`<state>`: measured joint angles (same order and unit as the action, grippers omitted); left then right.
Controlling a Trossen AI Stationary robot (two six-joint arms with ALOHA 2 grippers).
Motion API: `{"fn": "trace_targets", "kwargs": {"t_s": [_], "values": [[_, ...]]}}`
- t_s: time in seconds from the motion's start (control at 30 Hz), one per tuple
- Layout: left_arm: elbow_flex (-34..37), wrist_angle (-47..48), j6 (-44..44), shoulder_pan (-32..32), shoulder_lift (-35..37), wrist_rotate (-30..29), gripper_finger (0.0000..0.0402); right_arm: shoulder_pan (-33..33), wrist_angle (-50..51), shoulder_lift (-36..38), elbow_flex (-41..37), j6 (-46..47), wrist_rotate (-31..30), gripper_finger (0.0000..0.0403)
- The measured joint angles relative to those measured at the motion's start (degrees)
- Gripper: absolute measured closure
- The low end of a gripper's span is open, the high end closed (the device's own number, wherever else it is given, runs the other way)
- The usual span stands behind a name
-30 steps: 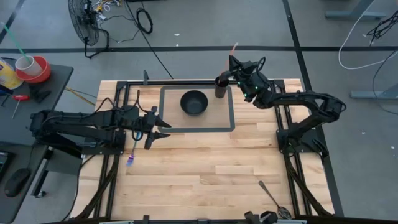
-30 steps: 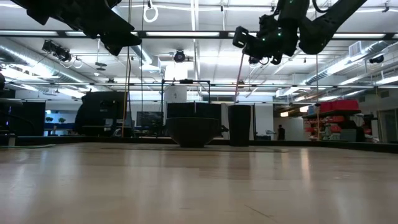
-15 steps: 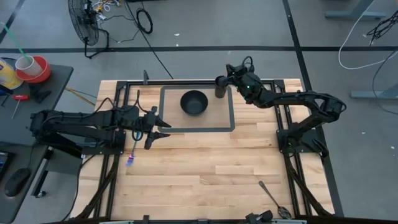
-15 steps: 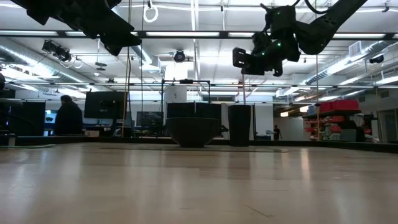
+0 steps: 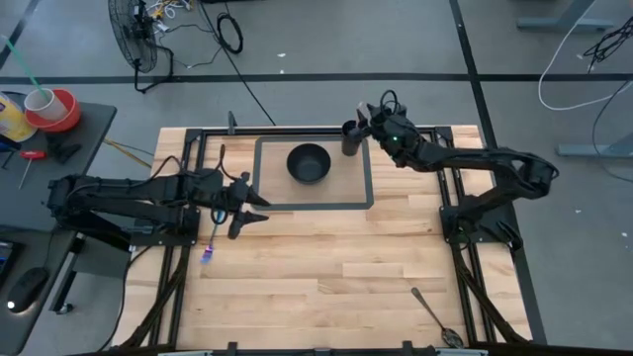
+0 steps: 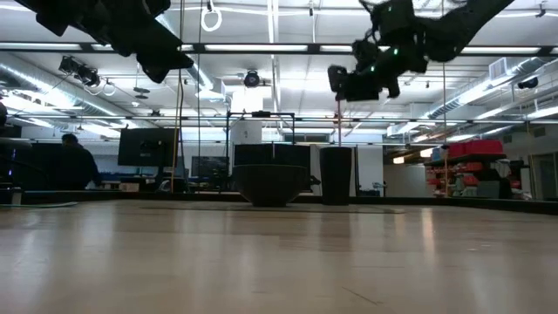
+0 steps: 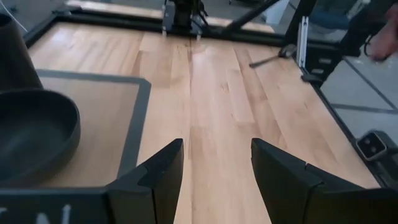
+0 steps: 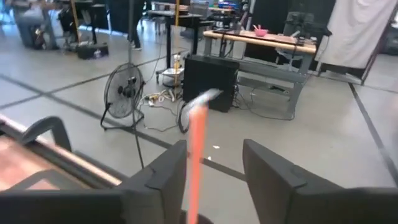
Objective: Pick & Place Utensil
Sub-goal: Put the orange straw into the black cup, then put the black spoon into the black bowl
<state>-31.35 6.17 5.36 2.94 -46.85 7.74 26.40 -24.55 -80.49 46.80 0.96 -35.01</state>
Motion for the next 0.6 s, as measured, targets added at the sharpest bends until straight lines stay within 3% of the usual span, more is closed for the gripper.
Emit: {"fn": "trace_targets", "kwargs": {"t_s": [0.2,0.3,0.47,0.6], "values": [[0.0,2.0,-0.9,0.0,0.0,0.0,0.0207,-7.3,24.6,8.5,7.1,0.0,-2.4,0.0208],[0.0,2.2,-1.5,0.0,0.0,0.0,0.0207,-12.8,38.2,11.3,9.3,4.2,3.5,0.0202],[0.0,2.4,-1.6,0.0,0.0,0.0,0.0207,-25.1,54.9,11.3,9.6,17.9,7.3,0.0204],[0.0,2.3,-1.6,0.0,0.0,0.0,0.0207,-35.4,63.5,8.3,9.6,34.3,11.3,0.0204]]}}
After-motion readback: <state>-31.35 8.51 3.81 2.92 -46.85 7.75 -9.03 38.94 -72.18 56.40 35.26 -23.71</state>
